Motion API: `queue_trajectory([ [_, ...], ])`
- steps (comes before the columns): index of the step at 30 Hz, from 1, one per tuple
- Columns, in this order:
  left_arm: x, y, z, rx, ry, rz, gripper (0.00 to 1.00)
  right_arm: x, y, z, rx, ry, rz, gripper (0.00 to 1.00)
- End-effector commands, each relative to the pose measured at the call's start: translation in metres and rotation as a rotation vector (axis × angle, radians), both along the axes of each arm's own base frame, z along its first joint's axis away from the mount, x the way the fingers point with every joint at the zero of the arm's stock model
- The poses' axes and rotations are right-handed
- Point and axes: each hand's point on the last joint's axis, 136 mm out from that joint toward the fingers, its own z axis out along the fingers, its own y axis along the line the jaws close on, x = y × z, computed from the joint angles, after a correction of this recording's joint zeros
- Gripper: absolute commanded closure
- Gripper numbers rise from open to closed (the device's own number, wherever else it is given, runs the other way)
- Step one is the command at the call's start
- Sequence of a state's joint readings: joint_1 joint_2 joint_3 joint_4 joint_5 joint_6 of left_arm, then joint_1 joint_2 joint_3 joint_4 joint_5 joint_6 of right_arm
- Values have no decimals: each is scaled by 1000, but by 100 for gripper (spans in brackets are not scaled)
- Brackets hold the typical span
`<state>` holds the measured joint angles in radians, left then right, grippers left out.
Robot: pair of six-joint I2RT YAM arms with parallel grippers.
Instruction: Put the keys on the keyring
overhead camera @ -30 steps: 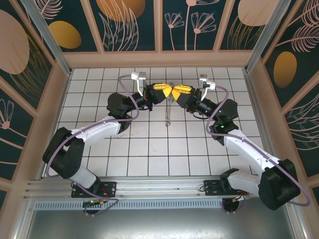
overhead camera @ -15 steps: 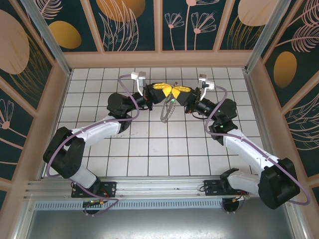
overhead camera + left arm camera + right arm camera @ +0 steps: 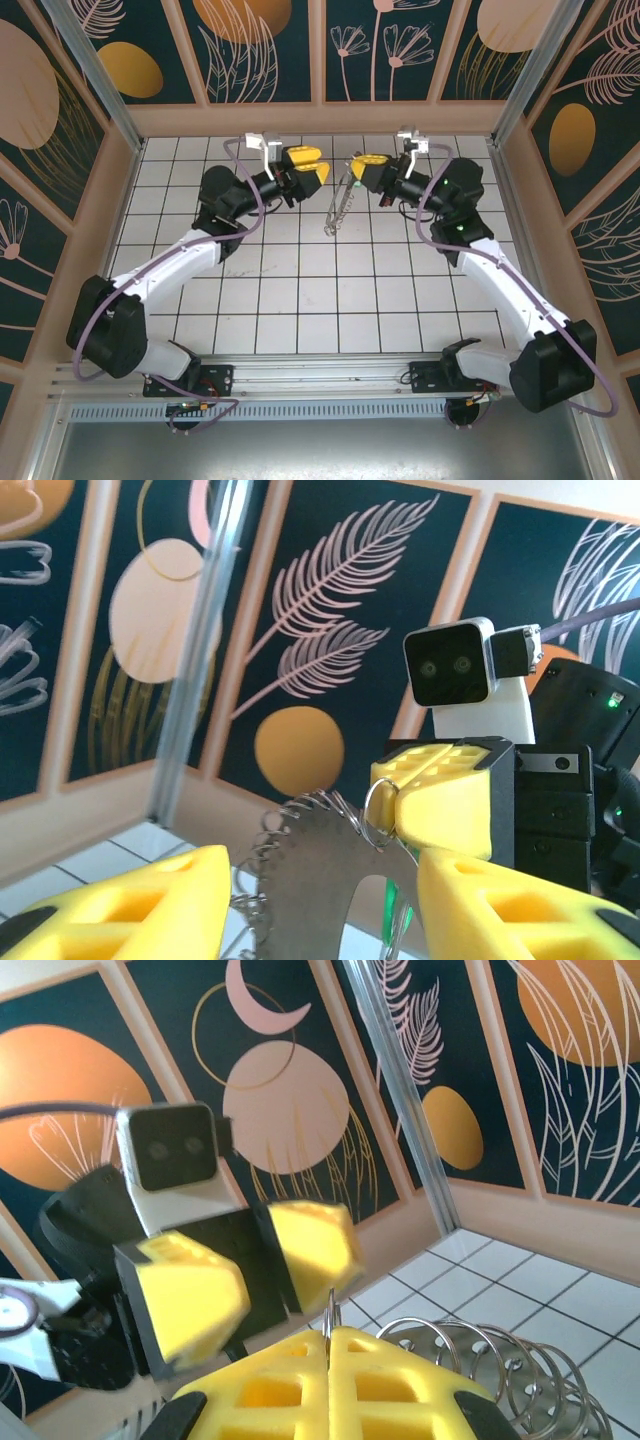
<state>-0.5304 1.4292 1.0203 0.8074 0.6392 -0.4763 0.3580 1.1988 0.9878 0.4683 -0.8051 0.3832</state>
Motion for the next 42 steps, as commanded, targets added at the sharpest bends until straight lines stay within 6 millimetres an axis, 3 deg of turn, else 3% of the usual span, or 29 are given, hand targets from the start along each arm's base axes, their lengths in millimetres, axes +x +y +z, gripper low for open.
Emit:
queue_trajectory([
  [1,1,-2,-3,143,-64,13,47,1,3,-1,-94,-39,72,100],
  [10,20,-15,-19,293,-30,-108,46,20,17,-20,-197,-26,189,100],
  [18,33,-5,-21,297,14,-224,52,28,22,-22,-209,-17,238,100],
  [32,30,-12,-30,273,74,-359,54,29,25,-19,-181,-12,265,100],
  [42,29,-14,-23,237,74,-386,55,27,26,-18,-169,-13,273,100],
])
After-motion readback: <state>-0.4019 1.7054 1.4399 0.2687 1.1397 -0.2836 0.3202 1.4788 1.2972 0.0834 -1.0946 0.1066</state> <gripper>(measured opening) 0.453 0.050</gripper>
